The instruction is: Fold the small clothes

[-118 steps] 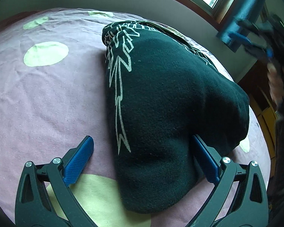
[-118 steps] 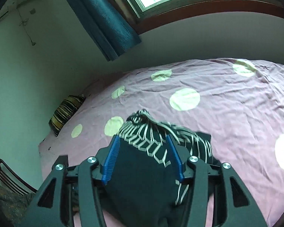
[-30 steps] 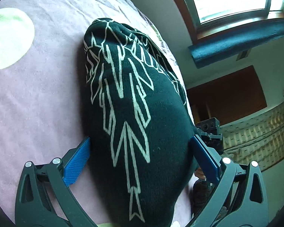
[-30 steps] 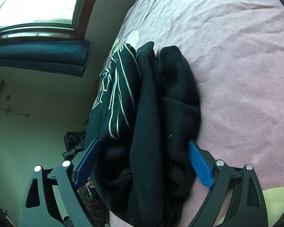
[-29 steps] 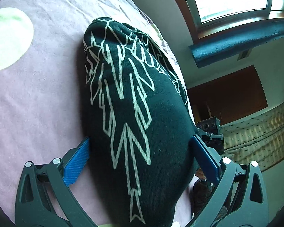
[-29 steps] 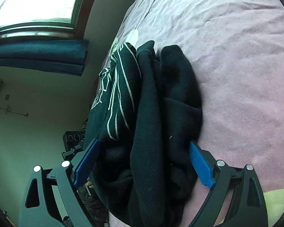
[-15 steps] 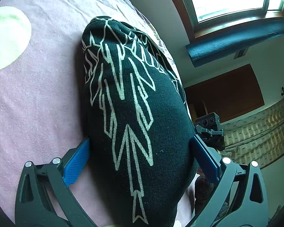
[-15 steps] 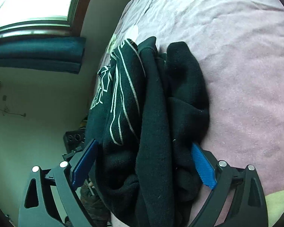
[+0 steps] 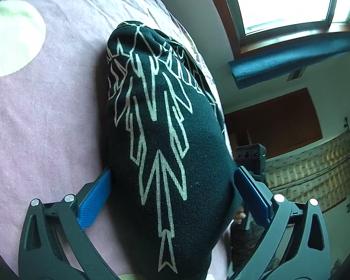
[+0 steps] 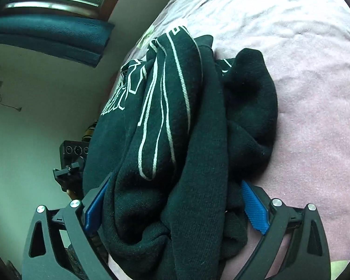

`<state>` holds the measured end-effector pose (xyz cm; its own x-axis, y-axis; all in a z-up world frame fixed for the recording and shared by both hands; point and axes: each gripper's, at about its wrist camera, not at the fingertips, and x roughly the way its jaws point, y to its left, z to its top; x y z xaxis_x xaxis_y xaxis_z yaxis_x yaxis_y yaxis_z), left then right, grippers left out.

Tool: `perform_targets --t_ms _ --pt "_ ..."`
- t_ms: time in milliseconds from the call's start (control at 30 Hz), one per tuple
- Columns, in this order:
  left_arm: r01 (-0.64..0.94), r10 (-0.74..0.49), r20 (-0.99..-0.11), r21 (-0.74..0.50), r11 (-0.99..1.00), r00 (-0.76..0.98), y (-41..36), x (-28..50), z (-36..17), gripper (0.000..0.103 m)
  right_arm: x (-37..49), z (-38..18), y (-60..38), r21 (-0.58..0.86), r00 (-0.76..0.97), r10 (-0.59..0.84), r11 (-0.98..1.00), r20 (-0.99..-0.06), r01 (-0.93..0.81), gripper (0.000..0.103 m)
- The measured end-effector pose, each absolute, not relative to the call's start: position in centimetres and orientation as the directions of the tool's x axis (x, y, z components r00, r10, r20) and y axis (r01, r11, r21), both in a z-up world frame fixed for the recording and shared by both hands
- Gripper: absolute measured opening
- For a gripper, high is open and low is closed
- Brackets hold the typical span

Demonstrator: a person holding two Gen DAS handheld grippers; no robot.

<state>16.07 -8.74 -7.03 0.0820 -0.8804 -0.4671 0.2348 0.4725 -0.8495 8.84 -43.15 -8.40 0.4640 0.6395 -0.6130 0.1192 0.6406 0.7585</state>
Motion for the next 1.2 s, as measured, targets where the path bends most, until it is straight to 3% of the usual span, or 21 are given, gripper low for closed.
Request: perform_targets --t_ms 100,233,333,467,700,1200 --pt "0.199 -0.867 -0.49 -0.844 0.497 0.088 -9.1 16.6 -7.3 0.101 8.6 -8.5 -43.4 0.751 0.469 0.632 0.651 -0.617 0.112 0.086" --pt "0.3 -0.751 -0.639 -0.693 0.656 0.167 -12.6 15.6 -5.9 0.101 7.3 -8.4 -43.6 0.741 0.488 0.613 0.663 -0.621 0.109 0.067" --pt "0.298 -0.73 -0.658 -0.67 0.68 0.188 -13.1 15.3 -6.2 0.099 6.8 -8.8 -43.9 0.759 0.511 0.617 0.641 -0.598 0.115 0.059" --pt "0.336 -0.692 -0.691 -0.614 0.714 0.209 -13.3 15.1 -5.6 0.086 6.0 -8.8 -43.8 0.755 0.533 0.607 0.649 -0.589 0.094 0.057" --pt "0.382 -0.682 -0.692 -0.579 0.72 0.238 -13.0 14.8 -4.5 0.074 5.5 -7.7 -43.0 0.736 0.563 0.583 0.673 -0.586 0.069 0.052" --pt "0.328 -0.58 -0.718 -0.481 0.813 0.385 -4.8 16.0 -1.1 0.071 11.4 -7.4 -36.3 0.782 0.535 0.674 0.622 -0.51 -0.039 0.048"
